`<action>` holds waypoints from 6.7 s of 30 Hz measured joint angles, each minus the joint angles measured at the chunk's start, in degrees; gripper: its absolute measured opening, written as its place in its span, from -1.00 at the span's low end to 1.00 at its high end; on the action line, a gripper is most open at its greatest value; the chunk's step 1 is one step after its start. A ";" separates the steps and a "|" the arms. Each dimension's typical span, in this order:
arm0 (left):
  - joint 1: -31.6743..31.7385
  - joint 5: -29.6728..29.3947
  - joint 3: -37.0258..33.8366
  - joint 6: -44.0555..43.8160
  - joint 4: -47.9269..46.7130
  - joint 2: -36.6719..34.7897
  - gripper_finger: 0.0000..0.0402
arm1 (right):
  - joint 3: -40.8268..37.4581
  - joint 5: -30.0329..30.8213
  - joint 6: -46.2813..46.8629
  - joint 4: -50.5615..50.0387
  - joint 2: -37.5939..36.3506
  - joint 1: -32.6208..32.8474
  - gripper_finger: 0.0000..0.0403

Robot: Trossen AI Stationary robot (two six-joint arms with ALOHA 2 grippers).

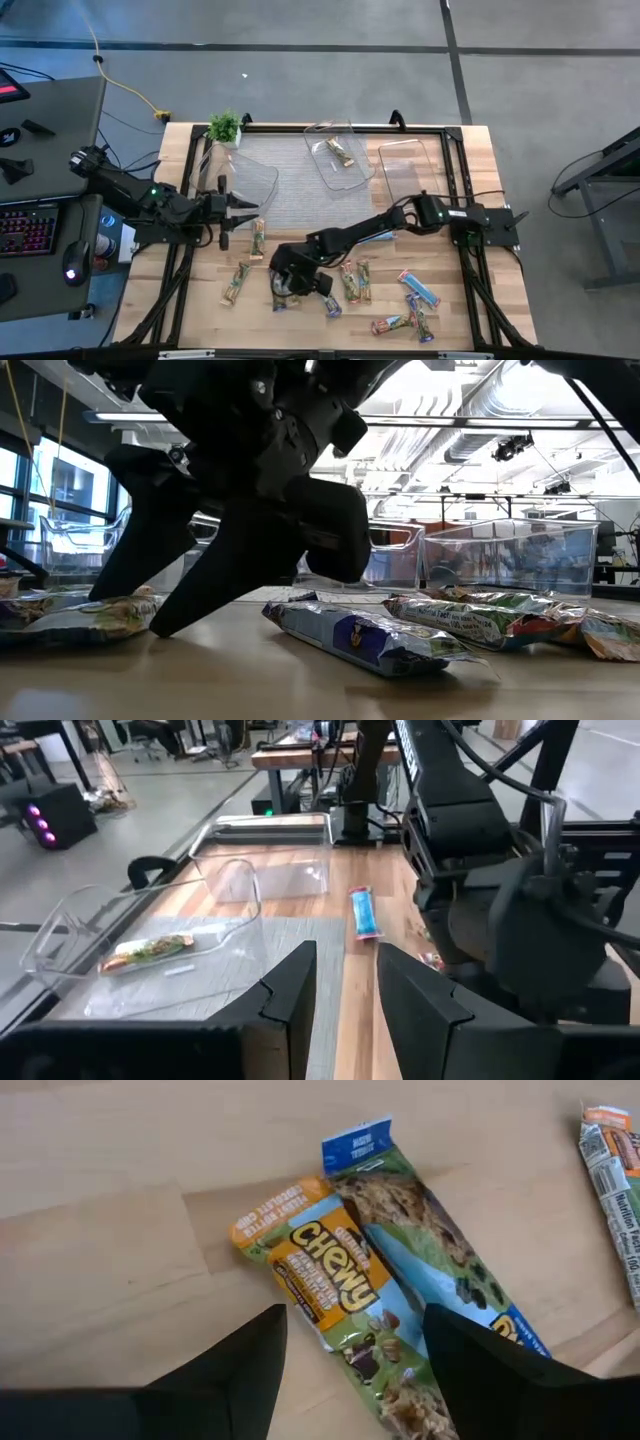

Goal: Pick and place Granola Bars by type
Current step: Put the yellow granola bar into the middle transparent bin

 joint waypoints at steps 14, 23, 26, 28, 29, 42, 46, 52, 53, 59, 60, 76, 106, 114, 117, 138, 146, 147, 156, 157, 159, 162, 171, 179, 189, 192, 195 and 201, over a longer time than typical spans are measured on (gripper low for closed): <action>0.00 0.13 0.00 -0.21 -0.51 0.00 -0.49 | -2.27 2.18 1.85 1.23 -0.53 0.00 -0.54; 0.00 0.83 0.00 -0.71 -0.64 0.00 -0.49 | -2.55 18.16 3.54 -4.53 -7.88 -1.32 -0.78; 0.00 0.83 0.00 -0.86 -0.62 0.00 -0.49 | -2.39 23.03 3.52 -6.70 -11.00 -2.72 -0.84; 0.00 0.81 0.00 -1.47 -0.54 0.00 -0.49 | -2.49 27.90 3.33 -9.08 -13.18 -3.88 -0.86; 0.00 0.83 0.00 -1.71 -0.50 0.00 -0.49 | -2.49 31.23 2.97 -9.94 -14.44 -4.60 -0.87; 0.00 0.77 0.00 -1.92 0.13 0.00 -0.49 | -2.36 46.17 25.20 -30.92 -30.91 -26.94 -0.76; 0.00 0.74 0.00 -1.92 0.06 0.00 -0.49 | -3.78 25.54 35.30 -28.27 -30.54 -36.84 -0.80; 0.00 0.74 0.00 -1.92 -0.10 0.00 -0.49 | -14.00 19.10 42.71 -16.08 -30.38 -43.98 -0.85; 0.00 0.74 0.00 -1.92 -0.14 0.00 -0.49 | -15.68 18.49 42.91 -15.21 -30.38 -44.41 -0.84; 0.00 0.69 0.00 -1.92 -0.24 0.00 -0.49 | -25.25 17.66 41.64 -6.08 -30.34 -44.68 -0.82; 0.00 0.67 0.00 -1.92 -0.24 0.00 -0.49 | -26.56 17.66 41.63 -3.61 -30.34 -44.68 -0.82; 0.00 0.52 0.00 -1.92 -0.24 0.00 -0.49 | -32.29 25.22 32.98 4.97 -30.34 -42.24 -0.48; 0.02 4.88 18.74 -42.61 -28.55 23.97 -0.49 | -23.41 21.46 21.79 7.04 -31.06 -25.53 -0.41; 0.02 12.35 21.96 -72.49 -40.14 39.29 -0.49 | -23.46 21.43 21.93 7.04 -31.06 -26.08 -0.41; 0.02 16.10 21.39 -79.43 -41.17 43.83 -0.49 | -23.46 21.23 21.94 6.98 -31.06 -26.08 -0.41; 0.41 18.77 21.03 -90.68 -40.41 59.15 -0.49 | -23.46 20.67 26.01 6.49 -31.06 -26.07 -0.41; 0.42 17.10 21.03 -90.37 -38.10 59.34 -0.49 | -23.46 18.09 26.03 6.51 -31.06 -26.05 -0.41; 0.42 17.14 21.02 -90.33 -37.83 59.34 -0.49 | -23.46 17.98 26.05 6.54 -31.06 -26.05 -0.41; 0.42 16.82 21.00 -89.86 -35.03 59.68 -0.49 | -23.48 17.96 26.04 6.54 -31.06 -26.05 -0.41; 0.42 16.81 21.00 -88.25 -35.06 59.79 -0.49 | -23.48 17.96 26.03 6.56 -31.06 -26.05 -0.41; 0.39 16.84 21.00 -84.21 -35.13 59.80 -0.48 | -23.48 17.94 26.03 6.56 -31.06 -26.05 -0.41; 0.39 15.10 21.00 -77.02 -34.81 59.84 -0.44 | -23.48 17.92 26.03 6.54 -31.06 -26.05 -0.41; 1.31 14.04 21.00 -70.32 -34.14 59.93 -0.04 | -23.48 17.85 26.03 6.47 -31.06 -26.05 -0.41; 2.48 13.86 21.15 -55.38 -34.22 60.11 0.24 | -23.48 17.87 25.62 6.31 -31.06 -26.05 -0.41; 7.19 22.81 21.21 -78.57 -32.70 59.67 0.26 | -23.50 17.87 26.03 6.23 -31.06 -26.05 -0.41; 7.17 23.25 22.49 -77.50 -33.54 59.70 0.26 | -23.50 17.89 26.03 6.19 -31.06 -26.05 -0.41; 7.15 23.71 24.33 -75.89 -33.05 59.17 0.26 | -23.52 17.87 26.03 6.21 -31.06 -26.05 -0.41; 7.15 28.30 27.22 -75.33 -32.82 59.19 0.26 | -24.45 15.18 26.03 7.39 -31.06 -26.05 -0.41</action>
